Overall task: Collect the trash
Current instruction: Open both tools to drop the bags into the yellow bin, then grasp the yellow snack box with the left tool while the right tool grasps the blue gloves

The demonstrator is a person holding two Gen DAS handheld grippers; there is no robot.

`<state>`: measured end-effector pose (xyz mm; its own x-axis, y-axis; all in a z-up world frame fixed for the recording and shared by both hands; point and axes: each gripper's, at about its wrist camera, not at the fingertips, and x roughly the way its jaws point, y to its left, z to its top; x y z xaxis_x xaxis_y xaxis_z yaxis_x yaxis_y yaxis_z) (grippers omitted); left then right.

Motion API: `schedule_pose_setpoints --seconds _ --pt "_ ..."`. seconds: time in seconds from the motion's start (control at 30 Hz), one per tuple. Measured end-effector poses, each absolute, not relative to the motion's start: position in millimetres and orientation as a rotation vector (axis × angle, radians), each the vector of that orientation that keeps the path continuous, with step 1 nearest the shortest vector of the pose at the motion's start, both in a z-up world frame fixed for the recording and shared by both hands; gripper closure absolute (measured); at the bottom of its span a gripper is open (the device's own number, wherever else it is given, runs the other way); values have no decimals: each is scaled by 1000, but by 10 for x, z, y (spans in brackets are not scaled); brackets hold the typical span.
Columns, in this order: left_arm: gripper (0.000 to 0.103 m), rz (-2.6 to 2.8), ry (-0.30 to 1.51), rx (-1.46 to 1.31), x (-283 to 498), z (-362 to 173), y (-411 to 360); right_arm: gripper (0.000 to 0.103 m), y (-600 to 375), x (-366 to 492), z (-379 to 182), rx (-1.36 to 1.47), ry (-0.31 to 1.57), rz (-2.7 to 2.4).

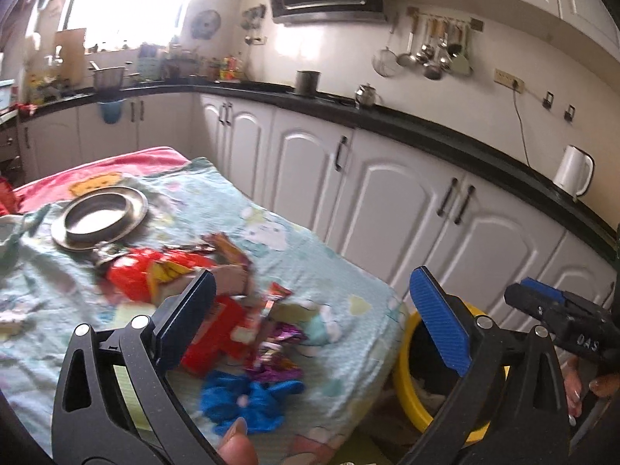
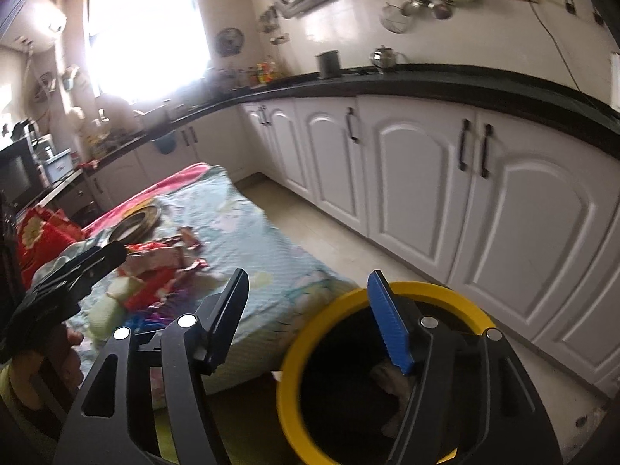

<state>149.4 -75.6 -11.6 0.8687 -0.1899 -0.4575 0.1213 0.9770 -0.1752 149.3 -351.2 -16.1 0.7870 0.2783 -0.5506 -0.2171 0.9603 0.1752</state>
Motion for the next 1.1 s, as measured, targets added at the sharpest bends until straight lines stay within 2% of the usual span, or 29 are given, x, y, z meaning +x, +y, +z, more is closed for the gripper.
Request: schedule_pose_setpoints --seconds 0.63,1.0,1.1 --pt "11 22 484 -221 1453 -110 234 40 -2541 1542 -262 24 719 447" --pt "11 -6 574 -132 1632 -275 416 40 -2017 1613 -519 -35 790 554" --pt "17 -68 604 -88 1733 -334 358 40 -1913 1645 -602 -48 811 575"
